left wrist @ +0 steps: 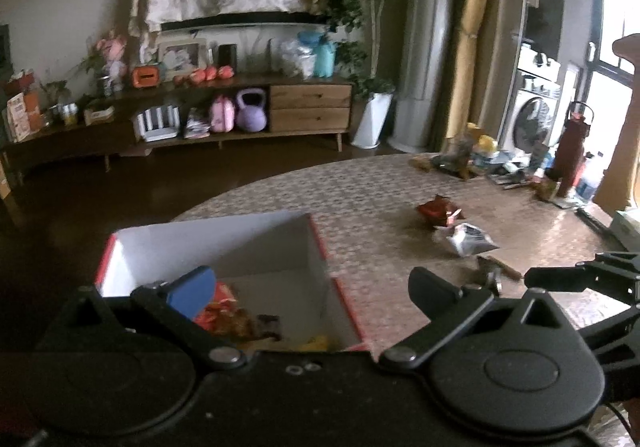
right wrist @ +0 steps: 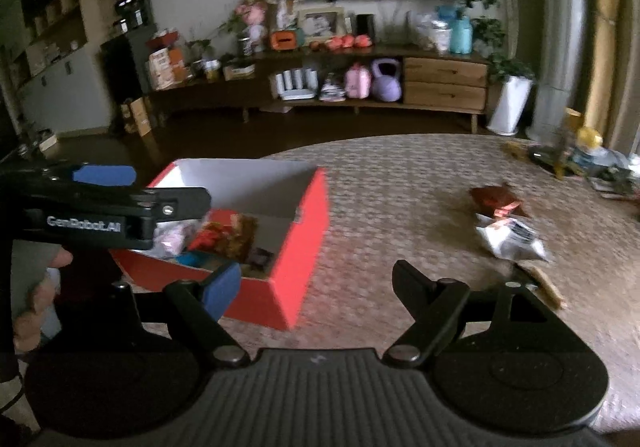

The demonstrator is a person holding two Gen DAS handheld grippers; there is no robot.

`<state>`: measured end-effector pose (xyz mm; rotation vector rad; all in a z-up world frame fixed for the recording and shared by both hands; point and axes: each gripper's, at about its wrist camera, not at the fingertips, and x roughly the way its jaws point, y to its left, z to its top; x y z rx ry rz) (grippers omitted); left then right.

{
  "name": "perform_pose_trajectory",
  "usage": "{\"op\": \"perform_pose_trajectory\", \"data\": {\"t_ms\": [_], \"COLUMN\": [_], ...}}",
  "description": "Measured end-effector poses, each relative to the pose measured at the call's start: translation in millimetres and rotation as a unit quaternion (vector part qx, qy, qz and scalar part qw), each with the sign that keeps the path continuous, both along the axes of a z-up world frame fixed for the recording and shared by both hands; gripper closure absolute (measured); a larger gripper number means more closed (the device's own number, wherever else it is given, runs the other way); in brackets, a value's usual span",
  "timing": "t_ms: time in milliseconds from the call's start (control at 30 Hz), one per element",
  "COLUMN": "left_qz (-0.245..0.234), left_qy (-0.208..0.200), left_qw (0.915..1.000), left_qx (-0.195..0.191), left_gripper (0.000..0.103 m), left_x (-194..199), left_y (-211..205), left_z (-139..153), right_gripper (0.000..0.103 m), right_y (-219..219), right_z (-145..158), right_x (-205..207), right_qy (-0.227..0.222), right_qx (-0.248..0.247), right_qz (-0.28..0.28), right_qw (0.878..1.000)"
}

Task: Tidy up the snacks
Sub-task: 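Move both grippers from the box back to the snacks on the table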

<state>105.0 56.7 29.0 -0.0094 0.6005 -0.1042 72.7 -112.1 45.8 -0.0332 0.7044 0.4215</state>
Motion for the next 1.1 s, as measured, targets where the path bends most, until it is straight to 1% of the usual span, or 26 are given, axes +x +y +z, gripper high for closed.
{"op": "perform_pose_trajectory", "data": {"t_ms": [200, 367, 467, 600, 700, 833, 1100], "left_qz": [-0.026, -0.042, -0.05, -0.058, -0.065, -0.075, -0.092], "left_qy": [-0.004, 0.006, 0.011, 0.018, 0.024, 0.031, 0.049], "left_qw": [0.9996, 0.9991, 0.9987, 0.9981, 0.9975, 0.9966, 0.9944], "left_qx": [-0.002, -0.005, -0.002, 0.008, 0.009, 0.006, 0.02], "left_gripper": [0.0, 0.0, 0.0, 0.0, 0.0, 0.0, 0.0], "left_x": [1.1, 9.2, 14.5, 23.3, 30.2, 40.8, 65.6], "left_y": [-38.3, -68.9, -87.0, -110.3, -126.9, -146.4, -188.5], "left_z": [-4.8, -14.5, -21.3, -31.8, -38.2, -45.4, -69.4], "right_gripper": [0.02, 0.02, 0.02, 0.02, 0.02, 0.02, 0.02], "right_y": [-50.2, -86.5, -105.2, -127.9, -144.3, -165.5, -201.7], "right_z": [-4.9, -16.6, -24.0, -34.7, -42.7, -55.4, -81.8], "right_x": [-2.9, 2.2, 6.8, 13.6, 21.7, 33.3, 65.0], "right_qy": [-0.004, 0.0, 0.001, 0.003, 0.005, 0.011, 0.029], "right_qx": [-0.005, -0.022, -0.023, -0.027, -0.032, -0.038, -0.052], "right_qz": [-0.036, -0.077, -0.091, -0.103, -0.112, -0.113, -0.121], "right_qw": [0.999, 0.997, 0.996, 0.994, 0.993, 0.993, 0.991]}}
